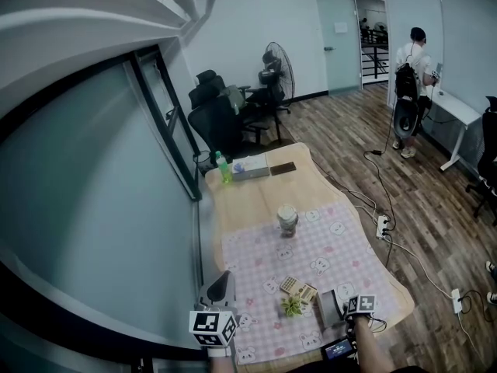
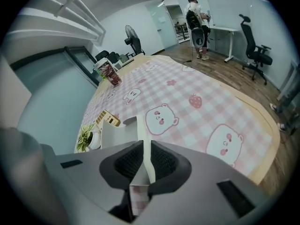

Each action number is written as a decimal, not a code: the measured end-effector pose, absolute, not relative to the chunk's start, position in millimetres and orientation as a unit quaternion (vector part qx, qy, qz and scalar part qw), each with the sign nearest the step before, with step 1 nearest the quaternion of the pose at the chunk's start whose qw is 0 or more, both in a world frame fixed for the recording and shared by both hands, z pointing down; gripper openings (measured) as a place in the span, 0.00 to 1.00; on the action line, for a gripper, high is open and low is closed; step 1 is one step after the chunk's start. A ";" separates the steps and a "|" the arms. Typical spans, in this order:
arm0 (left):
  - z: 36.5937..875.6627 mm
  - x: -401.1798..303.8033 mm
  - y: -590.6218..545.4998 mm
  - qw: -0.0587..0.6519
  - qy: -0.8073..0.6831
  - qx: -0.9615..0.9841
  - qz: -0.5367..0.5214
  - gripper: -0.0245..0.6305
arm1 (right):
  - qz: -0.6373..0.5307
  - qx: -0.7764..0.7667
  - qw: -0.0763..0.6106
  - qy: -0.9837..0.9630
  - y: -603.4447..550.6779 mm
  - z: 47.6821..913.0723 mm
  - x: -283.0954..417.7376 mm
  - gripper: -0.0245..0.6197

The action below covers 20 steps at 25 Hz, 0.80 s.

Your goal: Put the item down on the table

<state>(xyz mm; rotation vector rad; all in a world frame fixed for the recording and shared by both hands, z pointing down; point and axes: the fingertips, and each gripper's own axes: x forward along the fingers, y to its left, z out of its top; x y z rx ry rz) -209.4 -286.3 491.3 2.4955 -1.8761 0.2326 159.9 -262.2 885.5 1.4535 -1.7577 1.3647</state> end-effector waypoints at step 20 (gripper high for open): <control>485.9 -202.6 -285.7 -0.001 -0.598 0.799 0.070 0.04 | 0.126 0.545 0.113 -0.822 -342.3 648.2 113.5 0.06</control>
